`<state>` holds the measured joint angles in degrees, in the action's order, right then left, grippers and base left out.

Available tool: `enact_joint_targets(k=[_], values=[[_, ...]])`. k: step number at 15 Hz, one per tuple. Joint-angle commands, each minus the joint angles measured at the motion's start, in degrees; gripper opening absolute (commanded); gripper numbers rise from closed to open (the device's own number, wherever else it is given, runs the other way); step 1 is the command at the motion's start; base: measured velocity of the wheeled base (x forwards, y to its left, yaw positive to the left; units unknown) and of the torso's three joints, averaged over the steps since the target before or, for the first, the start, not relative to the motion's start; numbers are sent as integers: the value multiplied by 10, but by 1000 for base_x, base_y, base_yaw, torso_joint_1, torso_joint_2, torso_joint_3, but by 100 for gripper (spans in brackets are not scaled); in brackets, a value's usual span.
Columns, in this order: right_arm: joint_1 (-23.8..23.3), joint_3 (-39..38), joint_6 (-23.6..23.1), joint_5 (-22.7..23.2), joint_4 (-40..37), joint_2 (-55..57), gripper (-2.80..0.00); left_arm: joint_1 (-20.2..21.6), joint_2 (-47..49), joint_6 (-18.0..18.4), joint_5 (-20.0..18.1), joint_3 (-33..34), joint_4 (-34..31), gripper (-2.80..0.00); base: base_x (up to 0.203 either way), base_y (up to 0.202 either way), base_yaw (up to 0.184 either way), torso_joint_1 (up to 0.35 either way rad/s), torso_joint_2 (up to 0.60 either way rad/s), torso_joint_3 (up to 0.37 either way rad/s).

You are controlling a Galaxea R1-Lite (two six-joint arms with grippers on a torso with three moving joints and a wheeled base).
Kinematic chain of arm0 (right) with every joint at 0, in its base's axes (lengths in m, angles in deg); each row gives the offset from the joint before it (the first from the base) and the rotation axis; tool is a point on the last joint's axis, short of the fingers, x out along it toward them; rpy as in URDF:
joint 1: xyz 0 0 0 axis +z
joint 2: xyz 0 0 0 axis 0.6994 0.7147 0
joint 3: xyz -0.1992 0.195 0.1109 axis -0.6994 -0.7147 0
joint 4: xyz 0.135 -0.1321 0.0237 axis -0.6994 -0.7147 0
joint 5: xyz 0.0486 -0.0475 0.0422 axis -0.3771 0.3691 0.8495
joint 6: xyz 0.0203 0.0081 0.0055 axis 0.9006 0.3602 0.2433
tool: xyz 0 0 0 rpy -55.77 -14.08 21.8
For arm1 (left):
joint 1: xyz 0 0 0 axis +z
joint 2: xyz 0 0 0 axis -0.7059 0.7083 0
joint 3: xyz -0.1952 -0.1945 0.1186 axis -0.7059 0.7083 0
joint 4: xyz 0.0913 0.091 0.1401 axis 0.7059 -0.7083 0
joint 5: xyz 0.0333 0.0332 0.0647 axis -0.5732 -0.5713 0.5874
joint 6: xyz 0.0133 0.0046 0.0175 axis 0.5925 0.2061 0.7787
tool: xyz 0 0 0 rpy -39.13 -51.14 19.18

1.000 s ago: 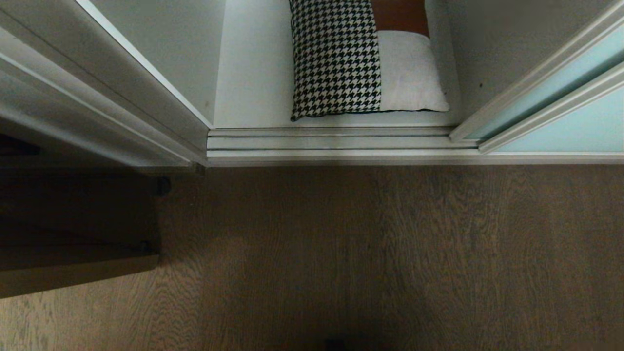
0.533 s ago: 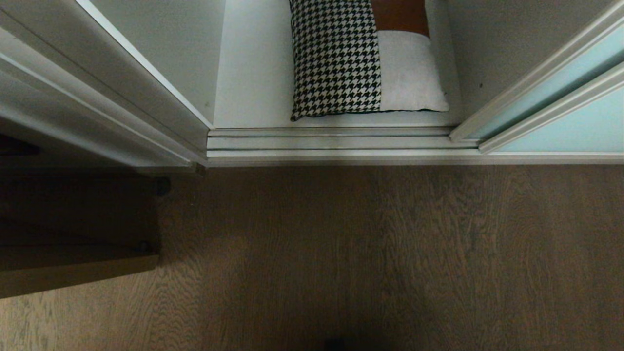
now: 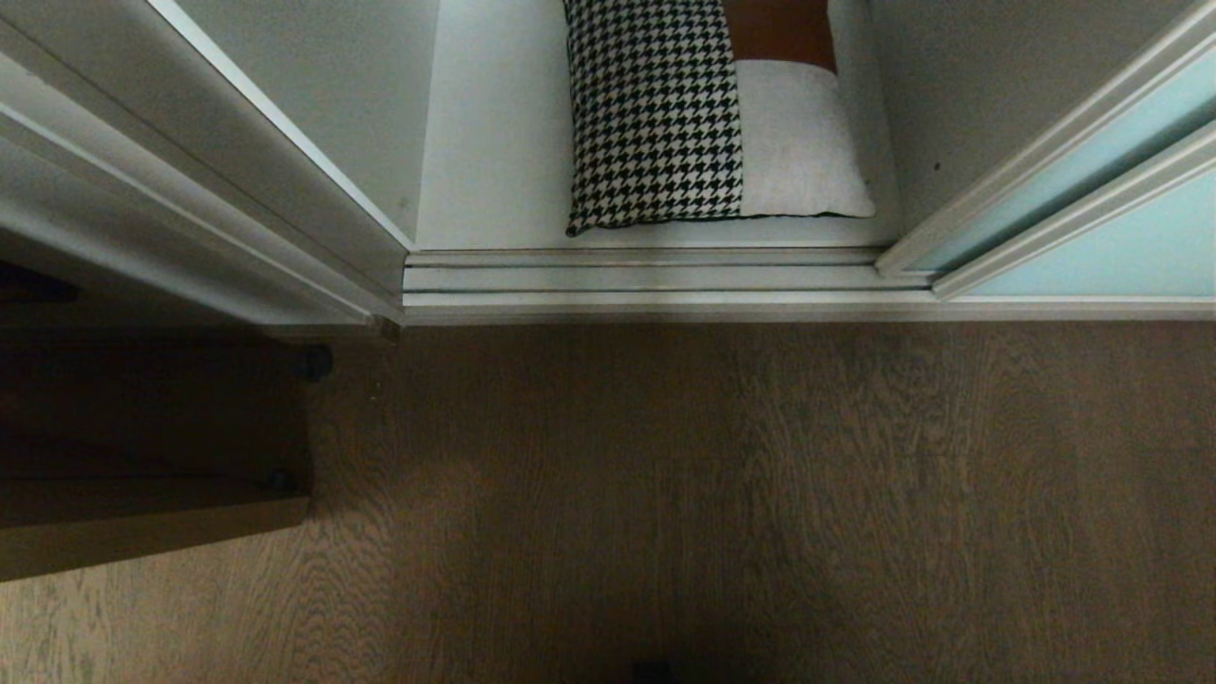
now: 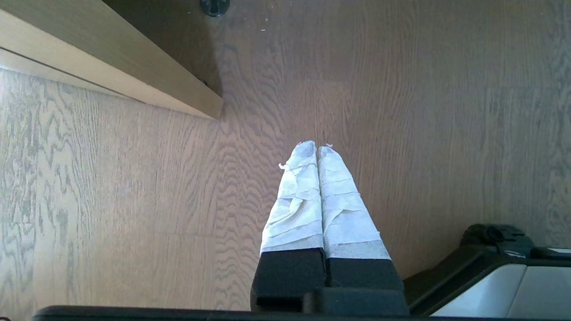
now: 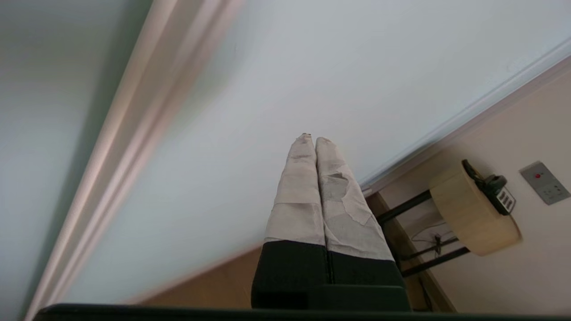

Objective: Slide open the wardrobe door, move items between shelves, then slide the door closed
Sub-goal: Close the door

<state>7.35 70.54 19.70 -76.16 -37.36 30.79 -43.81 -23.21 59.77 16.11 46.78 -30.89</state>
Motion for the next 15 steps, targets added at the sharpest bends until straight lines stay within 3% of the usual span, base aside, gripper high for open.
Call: enact_joint_targets(k=[1,5,9,15], values=[[-3,-43,-3,-3,23,-38,-280,0,0,0,0,0,0,-280,0,0,0,0,0,0],[-44,-53,-11,-44,73,-6,-280,0,0,0,0,0,0,-280,0,0,0,0,0,0],[-108,-52,-8,-49,138,46,-280,0,0,0,0,0,0,-280,0,0,0,0,0,0],[-147,-35,18,-46,170,130,-280,0,0,0,0,0,0,-280,0,0,0,0,0,0]])
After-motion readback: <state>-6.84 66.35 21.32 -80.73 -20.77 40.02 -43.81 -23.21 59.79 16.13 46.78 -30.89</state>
